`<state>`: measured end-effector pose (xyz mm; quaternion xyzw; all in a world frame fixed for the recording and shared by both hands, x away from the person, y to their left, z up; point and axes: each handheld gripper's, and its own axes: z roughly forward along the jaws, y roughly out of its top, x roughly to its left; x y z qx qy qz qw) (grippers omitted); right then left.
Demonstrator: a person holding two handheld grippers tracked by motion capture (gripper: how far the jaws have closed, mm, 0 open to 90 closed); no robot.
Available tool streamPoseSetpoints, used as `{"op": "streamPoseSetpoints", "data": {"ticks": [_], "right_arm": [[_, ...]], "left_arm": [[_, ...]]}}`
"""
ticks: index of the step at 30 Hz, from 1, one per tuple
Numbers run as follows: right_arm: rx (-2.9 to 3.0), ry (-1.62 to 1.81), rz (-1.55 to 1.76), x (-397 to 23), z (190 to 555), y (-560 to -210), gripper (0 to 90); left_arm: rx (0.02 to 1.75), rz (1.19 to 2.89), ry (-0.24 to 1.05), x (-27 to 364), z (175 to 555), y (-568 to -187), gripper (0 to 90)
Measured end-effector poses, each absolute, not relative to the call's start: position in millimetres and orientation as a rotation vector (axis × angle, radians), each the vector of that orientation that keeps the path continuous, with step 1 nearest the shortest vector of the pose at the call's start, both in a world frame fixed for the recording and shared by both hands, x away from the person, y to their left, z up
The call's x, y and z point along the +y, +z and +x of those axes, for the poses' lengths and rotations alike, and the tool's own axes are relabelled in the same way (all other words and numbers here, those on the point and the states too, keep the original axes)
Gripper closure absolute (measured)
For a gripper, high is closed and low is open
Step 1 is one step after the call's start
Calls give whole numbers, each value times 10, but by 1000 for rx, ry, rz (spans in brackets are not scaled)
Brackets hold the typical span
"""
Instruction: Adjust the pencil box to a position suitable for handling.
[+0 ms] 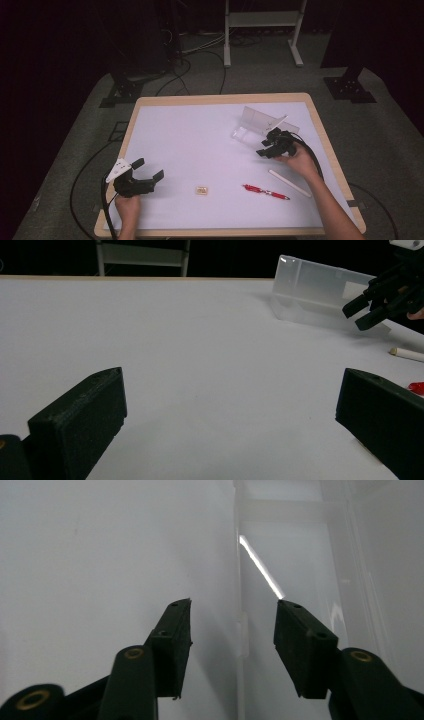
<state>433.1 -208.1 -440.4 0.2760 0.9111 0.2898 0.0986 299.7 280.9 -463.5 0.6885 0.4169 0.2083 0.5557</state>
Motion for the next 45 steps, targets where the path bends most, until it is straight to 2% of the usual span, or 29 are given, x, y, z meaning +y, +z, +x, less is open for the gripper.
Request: {"op": "streamPoseSetpoints", "data": {"ticks": [8,12,21,45], "right_arm": [[2710,795,818,-2067,4379,-4493,634],[2719,752,774,-2035,4384,-4520,732],[2719,717,708,-2010,4387,-4515,837],[2685,742,546,-1948,4241,-4317,844]], "left_arm": [[985,1626,492,2807,2996,-4635,0],[988,1624,491,2812,3001,-4634,0],[989,1622,490,2814,3000,-4634,0],[993,1617,484,2819,3000,-4635,0]]}}
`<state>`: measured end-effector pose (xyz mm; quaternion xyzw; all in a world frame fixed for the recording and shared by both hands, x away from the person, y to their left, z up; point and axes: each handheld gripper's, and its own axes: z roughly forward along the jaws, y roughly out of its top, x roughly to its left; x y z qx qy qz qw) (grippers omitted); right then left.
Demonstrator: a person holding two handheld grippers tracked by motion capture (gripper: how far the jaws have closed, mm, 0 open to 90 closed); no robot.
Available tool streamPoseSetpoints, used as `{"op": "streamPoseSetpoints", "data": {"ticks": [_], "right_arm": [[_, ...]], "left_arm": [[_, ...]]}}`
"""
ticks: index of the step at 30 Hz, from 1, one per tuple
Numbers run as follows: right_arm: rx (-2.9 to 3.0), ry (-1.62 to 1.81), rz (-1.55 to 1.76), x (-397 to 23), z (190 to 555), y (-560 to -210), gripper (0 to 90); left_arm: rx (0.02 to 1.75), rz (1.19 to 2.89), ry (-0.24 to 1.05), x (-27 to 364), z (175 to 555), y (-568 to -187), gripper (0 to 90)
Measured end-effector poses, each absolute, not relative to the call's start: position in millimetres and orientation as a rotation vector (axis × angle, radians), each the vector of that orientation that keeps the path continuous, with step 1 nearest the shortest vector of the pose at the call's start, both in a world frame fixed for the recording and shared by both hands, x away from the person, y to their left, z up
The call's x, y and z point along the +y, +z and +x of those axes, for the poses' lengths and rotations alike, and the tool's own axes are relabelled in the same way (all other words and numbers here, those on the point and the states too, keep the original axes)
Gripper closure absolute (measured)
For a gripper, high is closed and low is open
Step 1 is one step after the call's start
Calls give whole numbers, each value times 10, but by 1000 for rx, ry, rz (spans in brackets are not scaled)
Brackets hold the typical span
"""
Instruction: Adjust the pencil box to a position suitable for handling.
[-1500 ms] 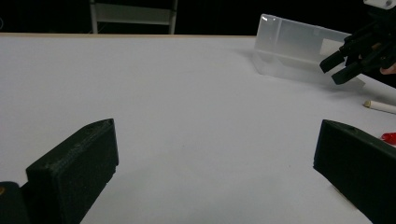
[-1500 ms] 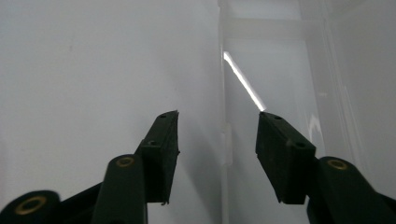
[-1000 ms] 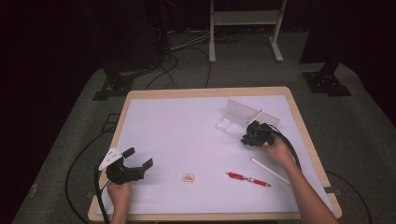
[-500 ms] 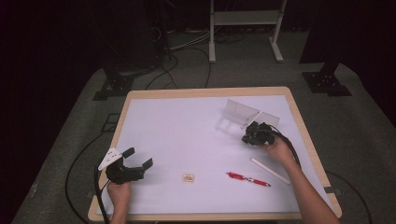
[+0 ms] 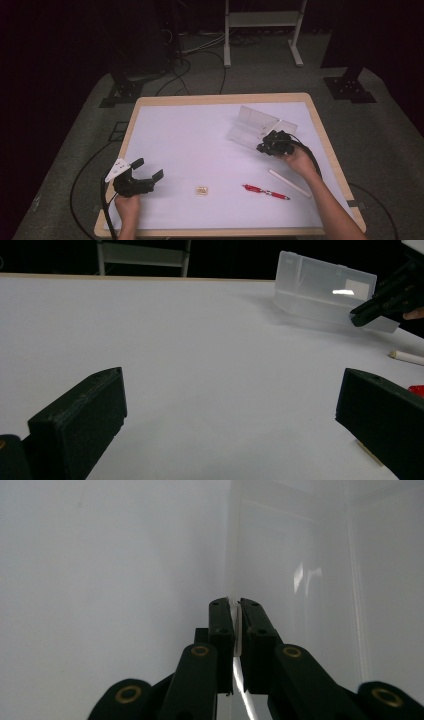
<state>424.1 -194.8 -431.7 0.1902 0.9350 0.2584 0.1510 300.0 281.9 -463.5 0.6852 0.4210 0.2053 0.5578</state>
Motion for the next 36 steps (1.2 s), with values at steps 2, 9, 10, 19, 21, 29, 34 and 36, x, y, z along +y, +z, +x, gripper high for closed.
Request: {"op": "streamPoseSetpoints", "data": {"ticks": [2,9,10,19,21,29,34,36], "right_arm": [[2685,752,536,-1943,4230,-4304,844],[2709,816,451,-1818,4103,-4211,843],[2714,821,438,-1794,4088,-4202,843],[2752,854,309,-1541,3981,-4129,843],[2758,875,285,-1484,3957,-4117,843],[2797,896,219,-1304,3886,-4127,842],[2825,903,193,-1234,3883,-4188,841],[2840,906,202,-1216,3884,-4230,842]], "left_arm": [[994,1617,485,2818,3000,-4635,0],[995,1616,484,2820,3000,-4635,0],[994,1616,484,2819,2998,-4634,0],[995,1615,483,2821,2999,-4635,0],[995,1615,483,2821,2996,-4634,0],[995,1610,482,2827,2999,-4636,0],[996,1605,479,2827,2995,-4635,0],[995,1602,477,2830,2991,-4634,0]]}}
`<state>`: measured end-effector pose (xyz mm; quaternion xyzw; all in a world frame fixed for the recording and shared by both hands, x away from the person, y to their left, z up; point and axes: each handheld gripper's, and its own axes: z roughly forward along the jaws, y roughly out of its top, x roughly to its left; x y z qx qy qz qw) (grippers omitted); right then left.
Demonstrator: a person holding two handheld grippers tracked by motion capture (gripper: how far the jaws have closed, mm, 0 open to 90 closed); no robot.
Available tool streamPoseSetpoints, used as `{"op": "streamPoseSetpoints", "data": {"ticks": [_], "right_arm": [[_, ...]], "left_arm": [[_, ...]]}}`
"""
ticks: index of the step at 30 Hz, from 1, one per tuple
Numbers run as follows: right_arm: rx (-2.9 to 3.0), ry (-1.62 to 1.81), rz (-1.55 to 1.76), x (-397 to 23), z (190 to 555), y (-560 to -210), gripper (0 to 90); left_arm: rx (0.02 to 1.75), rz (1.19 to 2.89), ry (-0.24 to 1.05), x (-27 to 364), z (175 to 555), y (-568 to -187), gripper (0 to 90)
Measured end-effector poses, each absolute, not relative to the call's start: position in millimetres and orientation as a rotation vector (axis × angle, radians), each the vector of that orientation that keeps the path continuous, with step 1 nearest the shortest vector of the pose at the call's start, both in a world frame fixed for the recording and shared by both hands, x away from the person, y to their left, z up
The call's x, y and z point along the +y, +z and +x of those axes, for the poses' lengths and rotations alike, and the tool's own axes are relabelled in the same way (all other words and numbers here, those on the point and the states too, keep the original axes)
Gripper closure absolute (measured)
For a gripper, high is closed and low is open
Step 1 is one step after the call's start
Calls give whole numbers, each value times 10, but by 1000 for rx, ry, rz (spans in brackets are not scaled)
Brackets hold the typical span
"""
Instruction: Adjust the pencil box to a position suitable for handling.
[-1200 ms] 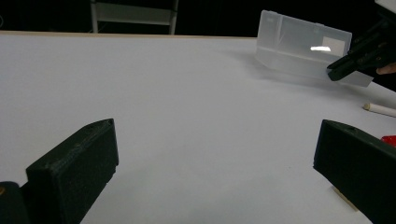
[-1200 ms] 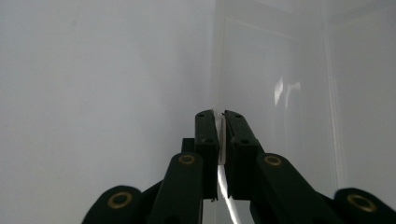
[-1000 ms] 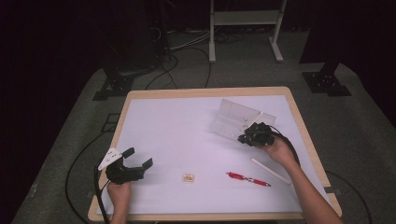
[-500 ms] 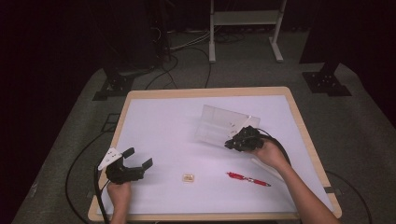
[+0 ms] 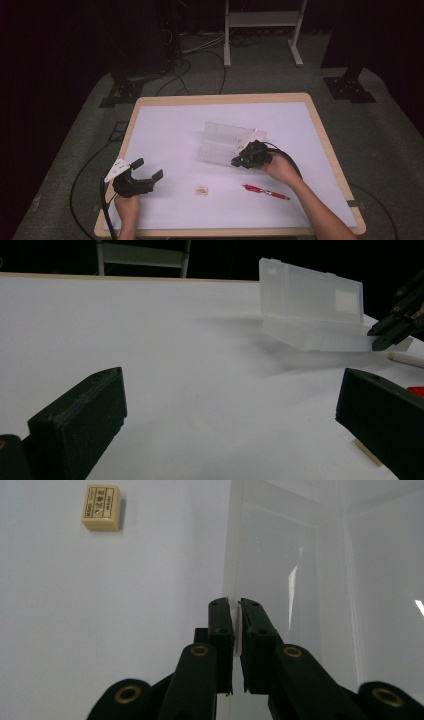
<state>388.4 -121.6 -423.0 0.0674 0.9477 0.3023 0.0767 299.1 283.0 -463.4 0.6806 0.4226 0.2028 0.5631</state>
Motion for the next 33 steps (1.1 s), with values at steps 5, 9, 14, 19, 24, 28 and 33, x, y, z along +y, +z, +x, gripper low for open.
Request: {"op": "streamPoseSetpoints", "data": {"ticks": [5,9,14,19,24,28,33], "right_arm": [[2870,890,194,-1178,3885,-4293,842],[2892,886,192,-1157,3883,-4371,842],[2917,882,223,-1159,3872,-4434,847],[2926,871,230,-1148,3868,-4466,847],[2941,860,252,-1142,3860,-4481,833],[2949,864,256,-1146,3856,-4468,789],[2936,897,276,-1204,3832,-4395,725]], "left_arm": [[999,1597,475,2838,2994,-4635,0],[997,1593,475,2837,2990,-4635,0],[998,1593,475,2838,2994,-4636,0],[995,1594,475,2841,2993,-4635,0],[996,1595,474,2843,2994,-4635,0],[997,1592,473,2846,2994,-4636,0],[998,1592,474,2845,2995,-4636,0]]}}
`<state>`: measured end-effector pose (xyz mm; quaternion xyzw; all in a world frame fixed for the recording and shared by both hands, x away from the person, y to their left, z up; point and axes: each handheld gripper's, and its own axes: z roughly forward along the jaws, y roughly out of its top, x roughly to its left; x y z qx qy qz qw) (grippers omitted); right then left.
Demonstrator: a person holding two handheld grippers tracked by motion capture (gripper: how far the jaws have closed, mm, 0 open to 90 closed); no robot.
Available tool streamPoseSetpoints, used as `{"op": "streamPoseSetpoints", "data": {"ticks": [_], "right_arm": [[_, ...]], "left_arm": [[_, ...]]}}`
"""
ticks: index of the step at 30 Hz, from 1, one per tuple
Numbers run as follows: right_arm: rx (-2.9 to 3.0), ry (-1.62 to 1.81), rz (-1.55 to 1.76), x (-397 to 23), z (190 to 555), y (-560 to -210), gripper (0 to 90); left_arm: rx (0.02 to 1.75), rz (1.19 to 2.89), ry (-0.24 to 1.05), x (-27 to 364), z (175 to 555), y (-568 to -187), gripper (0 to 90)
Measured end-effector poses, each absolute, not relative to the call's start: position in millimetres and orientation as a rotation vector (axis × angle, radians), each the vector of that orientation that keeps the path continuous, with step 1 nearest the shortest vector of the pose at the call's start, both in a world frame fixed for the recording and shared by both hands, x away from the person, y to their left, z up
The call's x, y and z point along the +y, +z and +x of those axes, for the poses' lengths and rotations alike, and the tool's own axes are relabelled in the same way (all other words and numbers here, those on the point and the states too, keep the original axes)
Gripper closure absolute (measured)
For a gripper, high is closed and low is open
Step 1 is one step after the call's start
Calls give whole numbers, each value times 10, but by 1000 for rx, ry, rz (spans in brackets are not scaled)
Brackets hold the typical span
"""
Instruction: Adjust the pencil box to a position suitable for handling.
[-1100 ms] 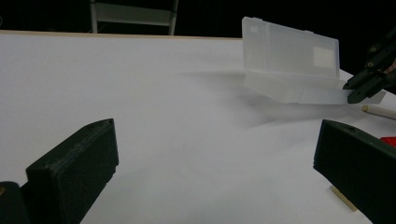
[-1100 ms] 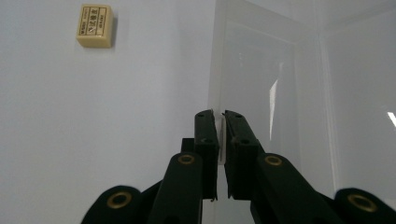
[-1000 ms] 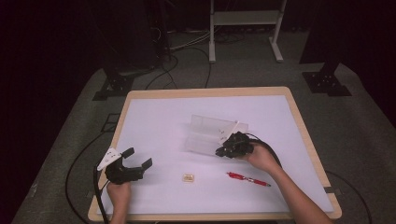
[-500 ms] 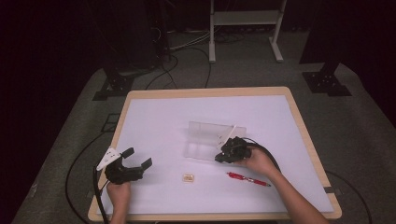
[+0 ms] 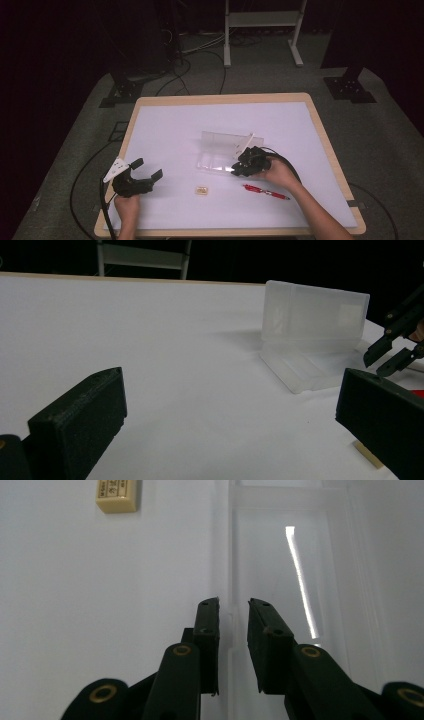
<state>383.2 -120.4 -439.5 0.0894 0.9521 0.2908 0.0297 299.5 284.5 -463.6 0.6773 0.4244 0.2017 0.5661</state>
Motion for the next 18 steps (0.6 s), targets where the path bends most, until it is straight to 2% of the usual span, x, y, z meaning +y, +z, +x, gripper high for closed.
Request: {"op": "streamPoseSetpoints", "data": {"ticks": [7,18], "right_arm": [[2882,990,369,-1392,3801,-4249,620],[2826,1053,511,-1690,3727,-4156,536]], "left_arm": [[998,1592,473,2844,2992,-4636,0],[1000,1594,472,2846,2992,-4636,0]]}}
